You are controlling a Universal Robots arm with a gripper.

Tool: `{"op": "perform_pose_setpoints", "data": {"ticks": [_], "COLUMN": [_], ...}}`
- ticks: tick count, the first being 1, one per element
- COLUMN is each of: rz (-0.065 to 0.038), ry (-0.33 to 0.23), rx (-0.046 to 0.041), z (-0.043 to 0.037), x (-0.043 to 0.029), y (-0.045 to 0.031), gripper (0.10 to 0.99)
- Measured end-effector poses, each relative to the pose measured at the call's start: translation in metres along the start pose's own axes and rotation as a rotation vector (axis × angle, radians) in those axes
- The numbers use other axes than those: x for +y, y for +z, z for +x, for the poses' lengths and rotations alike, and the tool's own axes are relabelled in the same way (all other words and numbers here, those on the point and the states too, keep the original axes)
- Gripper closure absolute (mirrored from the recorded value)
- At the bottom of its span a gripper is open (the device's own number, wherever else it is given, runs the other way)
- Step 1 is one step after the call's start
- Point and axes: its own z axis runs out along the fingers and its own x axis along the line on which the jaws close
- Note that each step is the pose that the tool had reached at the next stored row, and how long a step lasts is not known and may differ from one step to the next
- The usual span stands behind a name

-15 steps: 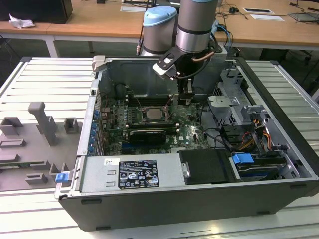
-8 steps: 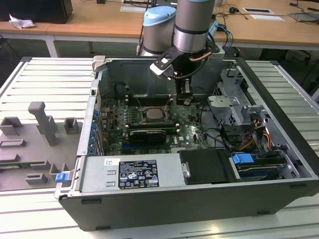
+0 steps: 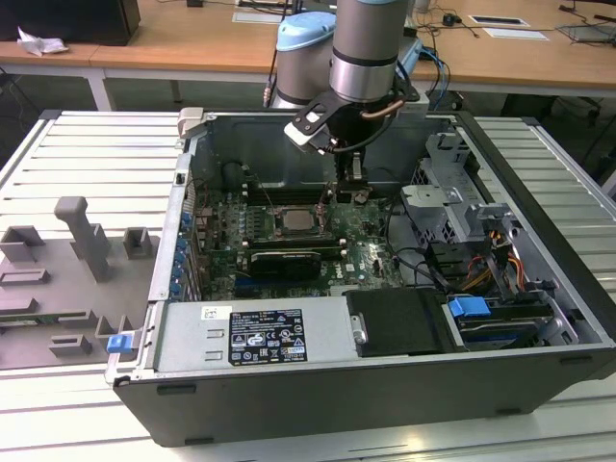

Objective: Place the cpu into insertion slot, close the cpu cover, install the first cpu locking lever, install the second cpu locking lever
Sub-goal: 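Close the cpu cover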

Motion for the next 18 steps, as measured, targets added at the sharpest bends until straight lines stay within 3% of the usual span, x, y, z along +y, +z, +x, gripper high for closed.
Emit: {"op": "perform_pose_setpoints", "data": {"ticks": [10, 18], "rz": [0.000, 0.000], "ry": [0.000, 0.000], "rx": [-0.0001, 0.0005], "z": [-0.0001, -0.0002], "x": [-0.0049, -0.0160], "y": [0.0003, 0.0015], "gripper": [0.980, 0.980]}}
